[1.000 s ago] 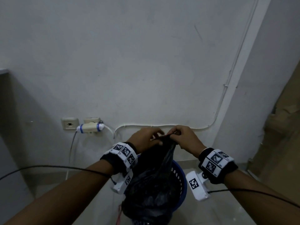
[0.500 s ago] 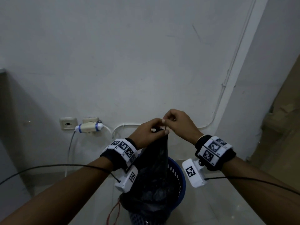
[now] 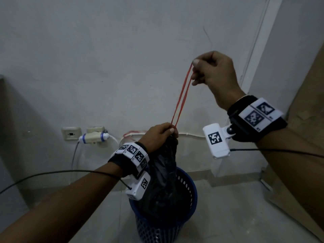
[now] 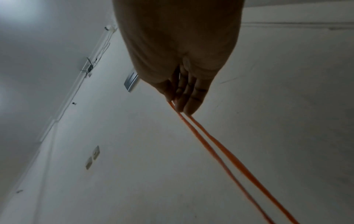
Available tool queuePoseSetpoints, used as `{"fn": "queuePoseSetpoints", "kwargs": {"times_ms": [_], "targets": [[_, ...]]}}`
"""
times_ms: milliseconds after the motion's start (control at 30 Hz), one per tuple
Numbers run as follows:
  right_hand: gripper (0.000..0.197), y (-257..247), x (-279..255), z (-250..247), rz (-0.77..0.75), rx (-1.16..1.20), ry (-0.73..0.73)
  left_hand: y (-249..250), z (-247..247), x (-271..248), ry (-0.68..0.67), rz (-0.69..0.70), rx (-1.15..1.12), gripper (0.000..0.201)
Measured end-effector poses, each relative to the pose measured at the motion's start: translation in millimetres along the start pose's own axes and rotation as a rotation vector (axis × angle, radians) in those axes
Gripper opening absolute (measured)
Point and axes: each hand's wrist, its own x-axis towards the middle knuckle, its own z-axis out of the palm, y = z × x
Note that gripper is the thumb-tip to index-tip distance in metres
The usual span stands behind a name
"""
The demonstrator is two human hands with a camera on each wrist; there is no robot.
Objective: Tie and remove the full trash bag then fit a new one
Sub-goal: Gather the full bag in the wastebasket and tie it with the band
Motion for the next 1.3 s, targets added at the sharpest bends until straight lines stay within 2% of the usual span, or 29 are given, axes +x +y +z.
{"fn": "queuePoseSetpoints", "kwargs": {"times_ms": [67,133,200,233,267,333,400,467,567,700,733,767,833,867,900,933,967,1000,1033,1067,1133,1167,1233,1267,1300], "targets": [[0.009,15.0,-6.1,-0.3,0.109,0.067,-0.050,-0.5,1.4,-0.7,0.000,-0.038,0.008,0.023],[0.028,35.1,-14.1,-2.4,0.242,0.085,-0.065,-3.8,2.3,-1.3,0.040,-0.092,-0.032,0.022],[0.040,59.1,-29.8,-0.8,0.372,-0.009,-0.015,-8.5,2.3,-0.6,0.094,-0.144,-0.108,0.022],[0.036,70.5,-41.6,2.0,0.428,-0.083,-0.006,-9.9,1.9,0.3,0.111,-0.168,-0.148,0.023],[0.030,82.2,-54.9,5.3,0.473,-0.169,-0.042,-9.2,1.4,1.3,0.119,-0.188,-0.179,0.024],[0.028,104.9,-82.9,12.9,0.536,-0.348,-0.256,-5.7,0.7,3.9,0.110,-0.195,-0.197,0.024],[0.041,120.6,-105.4,22.0,0.502,-0.396,-0.438,-2.5,0.5,6.9,0.079,-0.171,-0.144,0.023],[0.046,130.5,-117.3,30.9,0.403,-0.259,-0.493,-1.9,0.9,8.9,0.075,-0.111,-0.023,0.022],[0.032,132.9,-121.7,39.7,0.423,-0.031,-0.435,-1.8,-5.8,6.5,0.118,-0.085,0.180,0.022],[0.023,140.1,-122.9,42.3,0.409,-0.065,-0.354,2.3,-17.0,-4.4,-0.001,-0.087,0.039,0.025],[0.021,142.4,-123.4,43.1,0.407,-0.083,-0.319,3.6,-17.6,-9.3,0.040,-0.080,0.016,0.031],[0.020,145.7,-123.4,44.0,0.407,-0.097,-0.274,2.1,-16.8,-14.3,0.142,-0.090,0.021,0.036],[0.018,148.6,-122.7,45.1,0.409,-0.098,-0.192,-7.5,-15.6,-25.9,0.423,-0.189,0.053,0.030],[0.019,148.6,-122.9,46.5,0.421,-0.085,-0.161,-15.9,-16.1,-30.4,0.496,-0.298,0.055,0.041],[0.020,148.9,-123.3,47.9,0.434,-0.092,-0.141,-22.6,-16.4,-34.4,0.478,-0.442,0.042,0.065],[0.021,148.2,-124.0,49.0,0.438,-0.126,-0.127,-30.9,-15.2,-38.0,0.370,-0.623,-0.005,0.093],[0.025,146.9,-125.1,49.8,0.425,-0.173,-0.121,-34.5,-13.3,-41.9,0.242,-0.784,-0.100,0.109],[0.029,146.1,-126.2,50.6,0.407,-0.200,-0.124,-33.1,-11.6,-46.8,0.142,-0.902,-0.223,0.116],[0.030,144.7,-128.0,51.7,0.381,-0.204,-0.133,-37.7,-10.9,-50.5,0.080,-0.964,-0.352,0.116],[0.028,143.3,-129.1,53.0,0.362,-0.201,-0.146,-40.3,-11.5,-52.1,0.023,-0.980,-0.479,0.111],[0.021,139.7,-130.8,55.6,0.340,-0.191,-0.174,-44.5,-11.9,-52.4,-0.025,-0.932,-0.719,0.083],[0.017,140.3,-131.5,56.2,0.338,-0.183,-0.188,-43.9,-11.1,-51.3,0.037,-0.867,-0.768,0.067],[0.014,140.9,-133.5,56.4,0.332,-0.184,-0.208,-35.1,-10.5,-46.7,0.289,-0.706,-0.737,0.034],[0.014,142.5,-134.0,56.2,0.323,-0.196,-0.229,-29.9,-10.6,-43.7,0.408,-0.634,-0.712,0.024],[0.014,143.1,-134.6,55.9,0.317,-0.211,-0.255,-21.3,-11.4,-42.2,0.465,-0.570,-0.726,0.022]]}}
